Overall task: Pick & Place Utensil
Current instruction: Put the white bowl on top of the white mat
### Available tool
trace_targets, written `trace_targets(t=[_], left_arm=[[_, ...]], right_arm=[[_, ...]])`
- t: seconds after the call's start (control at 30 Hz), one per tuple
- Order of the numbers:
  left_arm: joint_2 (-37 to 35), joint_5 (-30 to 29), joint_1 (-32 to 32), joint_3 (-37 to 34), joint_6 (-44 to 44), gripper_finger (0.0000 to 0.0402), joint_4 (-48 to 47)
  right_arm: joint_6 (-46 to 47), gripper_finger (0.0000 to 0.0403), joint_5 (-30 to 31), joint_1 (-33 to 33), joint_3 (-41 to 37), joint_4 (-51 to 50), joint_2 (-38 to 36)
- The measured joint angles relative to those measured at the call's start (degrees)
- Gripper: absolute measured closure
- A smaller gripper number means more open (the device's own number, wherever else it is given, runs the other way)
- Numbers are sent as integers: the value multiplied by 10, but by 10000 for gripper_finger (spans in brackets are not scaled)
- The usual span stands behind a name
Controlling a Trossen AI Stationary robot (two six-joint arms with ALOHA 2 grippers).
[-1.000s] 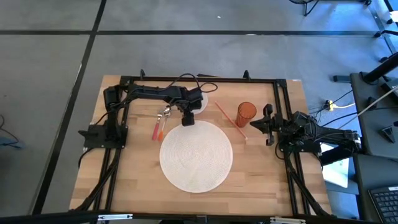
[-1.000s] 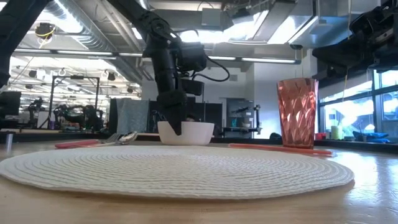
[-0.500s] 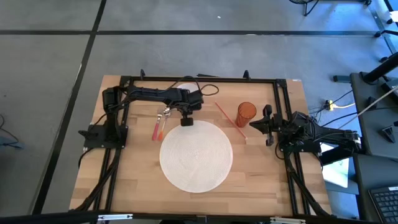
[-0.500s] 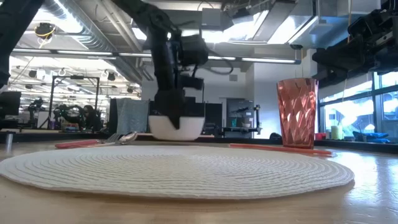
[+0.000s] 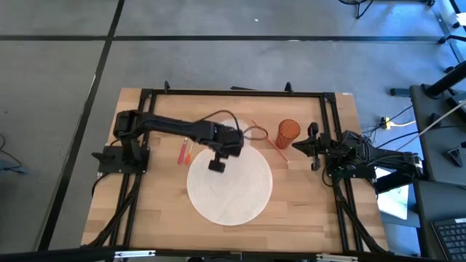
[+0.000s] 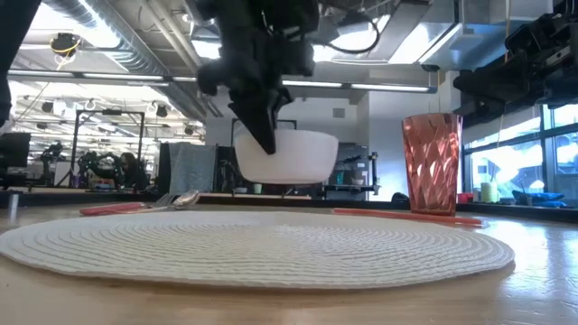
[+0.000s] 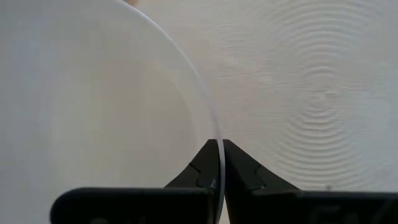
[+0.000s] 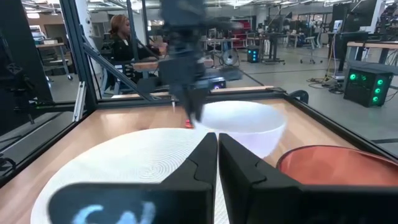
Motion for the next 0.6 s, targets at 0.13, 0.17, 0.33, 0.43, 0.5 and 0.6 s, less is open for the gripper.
trace_targets(t=[0.13, 0.17, 0.33, 0.43, 0.5, 0.6], left_arm=[[0, 6, -53, 0, -1, 399, 2], [0, 6, -68, 0, -1, 399, 4], [0, 2, -144, 0, -23, 399, 32], [1, -6, -179, 0, -51, 399, 45], [2, -7, -193, 0, -72, 399, 47], [2, -10, -204, -5, -99, 399, 54]], right_arm=[[0, 386, 0, 0, 0, 0, 0], [0, 386, 0, 0, 0, 0, 0], [0, 386, 0, 0, 0, 6, 0], [0, 386, 0, 0, 0, 5, 0], [2, 386, 0, 0, 0, 5, 0], [15, 386, 0, 0, 0, 5, 0]])
